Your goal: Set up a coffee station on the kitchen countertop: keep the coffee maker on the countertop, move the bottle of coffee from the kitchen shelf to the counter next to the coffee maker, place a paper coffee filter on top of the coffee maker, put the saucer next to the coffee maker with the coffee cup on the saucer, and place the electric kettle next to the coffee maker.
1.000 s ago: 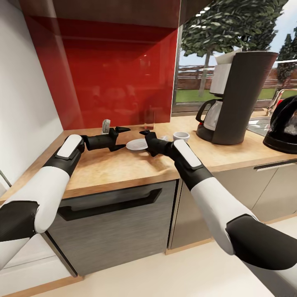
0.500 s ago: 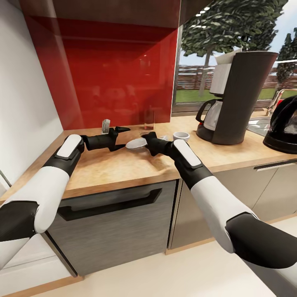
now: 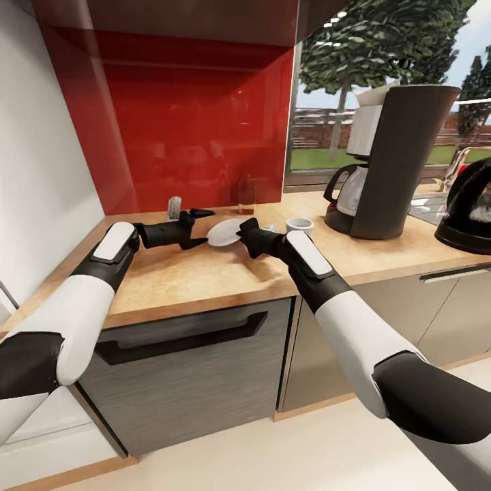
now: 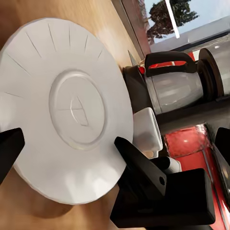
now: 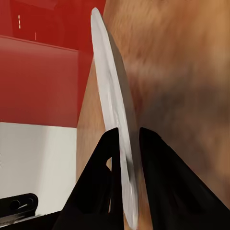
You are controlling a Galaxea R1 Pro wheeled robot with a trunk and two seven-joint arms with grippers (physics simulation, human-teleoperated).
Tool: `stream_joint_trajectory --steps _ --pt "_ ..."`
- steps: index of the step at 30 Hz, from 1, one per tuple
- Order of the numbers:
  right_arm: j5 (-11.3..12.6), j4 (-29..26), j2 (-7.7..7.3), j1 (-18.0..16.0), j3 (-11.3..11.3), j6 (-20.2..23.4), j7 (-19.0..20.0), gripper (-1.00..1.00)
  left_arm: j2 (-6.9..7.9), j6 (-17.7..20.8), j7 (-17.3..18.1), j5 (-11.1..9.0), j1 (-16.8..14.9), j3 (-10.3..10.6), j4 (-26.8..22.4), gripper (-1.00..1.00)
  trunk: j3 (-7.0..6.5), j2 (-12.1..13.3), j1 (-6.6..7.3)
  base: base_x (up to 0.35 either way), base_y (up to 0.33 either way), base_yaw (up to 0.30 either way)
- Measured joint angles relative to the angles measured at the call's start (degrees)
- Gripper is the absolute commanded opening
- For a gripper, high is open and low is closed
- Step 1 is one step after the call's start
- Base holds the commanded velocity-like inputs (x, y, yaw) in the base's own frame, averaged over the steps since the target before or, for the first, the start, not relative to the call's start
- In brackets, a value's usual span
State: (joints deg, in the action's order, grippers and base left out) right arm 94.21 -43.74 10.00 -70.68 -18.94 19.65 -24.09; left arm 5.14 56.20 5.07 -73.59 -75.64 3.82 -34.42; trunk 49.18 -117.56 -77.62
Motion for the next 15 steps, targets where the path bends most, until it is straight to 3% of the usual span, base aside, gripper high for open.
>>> stream_joint_trajectory --steps 10,15 --pt "0.2 0.0 0.00 0.0 0.1 -0.2 0.0 -1.00 3.37 0.0 0.1 0.6 0.0 0.0 -1.2 1.00 0.00 0.0 0.00 0.000 0.000 0.000" --pt "0.2 0.0 0.00 0.0 0.1 -0.3 0.1 -1.00 4.45 0.1 0.2 0.5 0.0 -0.1 -4.5 1.00 0.00 0.0 0.00 0.000 0.000 0.000"
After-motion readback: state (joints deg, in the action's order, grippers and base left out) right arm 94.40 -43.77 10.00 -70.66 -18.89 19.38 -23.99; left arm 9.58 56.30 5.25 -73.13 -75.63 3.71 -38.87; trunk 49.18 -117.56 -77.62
